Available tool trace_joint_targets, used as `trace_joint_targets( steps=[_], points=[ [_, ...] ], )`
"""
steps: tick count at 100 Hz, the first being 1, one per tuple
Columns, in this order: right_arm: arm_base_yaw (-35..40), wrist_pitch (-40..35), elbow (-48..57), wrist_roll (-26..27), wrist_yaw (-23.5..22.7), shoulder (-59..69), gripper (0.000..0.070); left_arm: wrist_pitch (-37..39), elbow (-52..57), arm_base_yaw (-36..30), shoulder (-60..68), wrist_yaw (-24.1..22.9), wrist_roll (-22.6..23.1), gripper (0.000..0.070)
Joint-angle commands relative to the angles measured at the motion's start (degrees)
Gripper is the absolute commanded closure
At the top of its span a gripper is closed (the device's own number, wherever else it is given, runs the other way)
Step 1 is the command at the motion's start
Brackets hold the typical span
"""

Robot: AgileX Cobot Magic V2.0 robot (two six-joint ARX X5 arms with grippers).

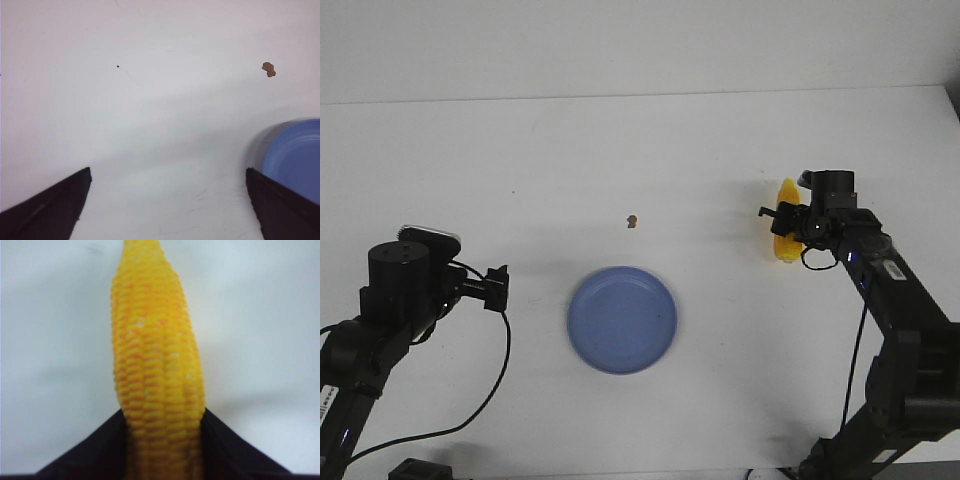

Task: Place corn on plate with both arms
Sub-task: 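Carry the corn with the right gripper over the blue plate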

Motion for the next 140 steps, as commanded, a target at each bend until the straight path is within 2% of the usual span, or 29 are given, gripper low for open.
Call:
trace_joint_targets(
  steps=[1,18,38,56,73,79,113,140],
  points=[
    [1.0,-0.6,1.0,-3.3,-2.4,-3.0,0.0568,0.3,0.6,0.0,0.4,-0.1,-0.2,0.007],
    [5.6,-3.6,1.0,-4.3,-8.4,-9.8,0.0567,0.2,0.6,0.0,0.4,-0.1,-0.2,0.007],
    [15.5,-5.1,1.0,-5.0,-8.5,-13.1,0.0564,0.2,0.6,0.0,0.4,-0.1,-0.2,0.007],
    [24.9,-6.4,1.0,-5.8,-7.7,-12.2,0.0563,0.1,0.6,0.0,0.4,-0.1,-0.2,0.007],
    [32.9,-5.9,0.9,-5.9,-0.7,-11.6,0.0563,0.1,0.6,0.0,0.4,-0.1,-0.2,0.007],
    [35.3,-5.9,0.9,-5.9,0.4,-11.0,0.0563,0.1,0.6,0.0,0.4,-0.1,-0.2,0.007],
    [43.5,-6.3,0.9,-5.8,0.6,-4.9,0.0562,0.1,0.6,0.0,0.4,-0.1,-0.2,0.007],
    [46.6,-7.5,0.9,-5.9,0.6,-1.3,0.055,0.0,0.6,0.0,0.4,-0.1,-0.2,0.007]
  ],
)
